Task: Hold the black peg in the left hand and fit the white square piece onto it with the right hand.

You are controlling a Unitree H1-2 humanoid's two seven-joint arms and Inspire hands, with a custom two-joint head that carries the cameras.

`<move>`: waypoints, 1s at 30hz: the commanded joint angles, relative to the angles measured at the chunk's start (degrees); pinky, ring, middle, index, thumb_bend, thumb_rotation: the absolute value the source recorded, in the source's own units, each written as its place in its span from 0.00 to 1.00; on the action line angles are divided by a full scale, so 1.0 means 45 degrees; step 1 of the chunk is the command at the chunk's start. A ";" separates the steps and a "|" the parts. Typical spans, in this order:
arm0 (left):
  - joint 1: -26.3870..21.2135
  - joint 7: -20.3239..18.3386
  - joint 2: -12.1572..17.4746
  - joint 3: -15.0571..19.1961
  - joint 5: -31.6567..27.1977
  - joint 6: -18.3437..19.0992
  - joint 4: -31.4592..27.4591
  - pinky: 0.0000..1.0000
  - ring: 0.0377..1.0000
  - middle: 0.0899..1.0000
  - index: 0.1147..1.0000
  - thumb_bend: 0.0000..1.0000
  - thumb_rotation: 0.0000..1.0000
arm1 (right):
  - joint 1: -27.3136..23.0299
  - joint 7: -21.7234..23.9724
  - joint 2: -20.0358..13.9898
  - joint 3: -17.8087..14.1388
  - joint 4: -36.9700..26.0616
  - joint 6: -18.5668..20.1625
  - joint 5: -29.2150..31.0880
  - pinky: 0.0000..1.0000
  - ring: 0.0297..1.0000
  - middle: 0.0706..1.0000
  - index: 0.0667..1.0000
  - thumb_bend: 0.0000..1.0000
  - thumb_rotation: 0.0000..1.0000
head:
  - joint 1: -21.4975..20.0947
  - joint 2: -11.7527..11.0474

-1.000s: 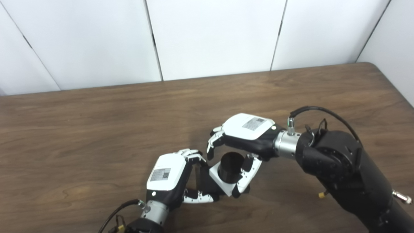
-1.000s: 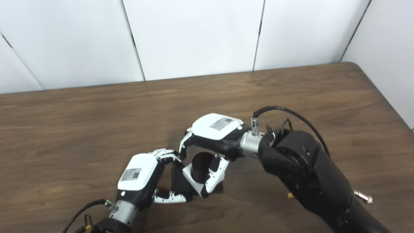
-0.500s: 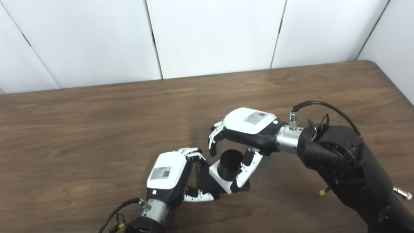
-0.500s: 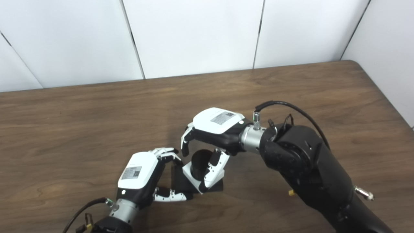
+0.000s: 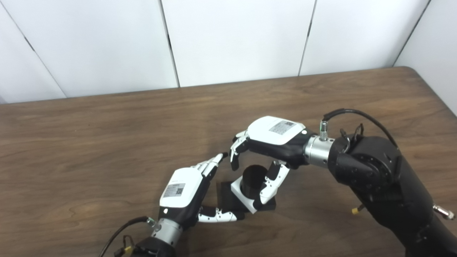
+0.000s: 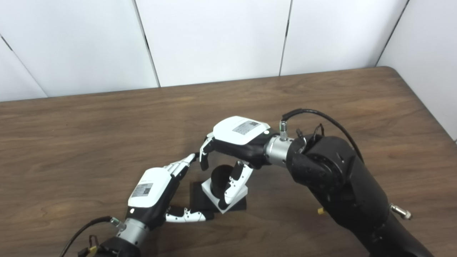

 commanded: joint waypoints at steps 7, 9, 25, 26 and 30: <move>-0.0076 -0.1013 0.0231 0.0120 -0.0888 0.0040 0.0161 0.85 0.89 0.91 0.97 1.00 0.50 | -0.0512 -0.0438 0.0093 -0.0369 -0.0025 0.0029 0.0088 0.89 0.89 0.78 0.61 0.99 0.44 | 0.0152 0.0009; -0.0158 -0.1416 0.0340 0.0223 -0.1127 0.0162 -0.0167 0.84 0.89 0.91 0.96 1.00 0.49 | -0.0580 -0.0399 0.0084 -0.0426 -0.0004 0.0081 0.0100 0.89 0.89 0.78 0.62 0.99 0.44 | 0.0180 0.0005; 0.0440 -0.1306 0.0169 0.3399 -0.5289 0.0377 -0.1958 0.76 0.93 0.97 0.98 1.00 0.46 | 0.0395 -0.1758 0.0309 -0.2315 0.0043 0.1208 0.3008 0.78 0.89 0.89 0.94 1.00 0.61 | 0.0542 -0.0300; 0.0517 -0.1233 -0.0015 0.3668 -0.5846 0.0398 -0.1950 0.82 0.95 0.97 0.98 1.00 0.46 | 0.0486 -0.1899 0.0336 -0.2412 0.0064 0.1284 0.3251 0.79 0.90 0.91 0.96 1.00 0.63 | 0.0542 -0.0300; 0.0852 -0.0712 -0.0956 0.5062 -0.8699 0.0275 -0.1712 0.91 0.97 0.98 1.00 1.00 0.60 | 0.1222 -0.2698 0.0646 -0.3353 0.0268 0.1878 0.4700 0.83 0.94 0.96 1.00 1.00 0.80 | 0.0570 -0.0361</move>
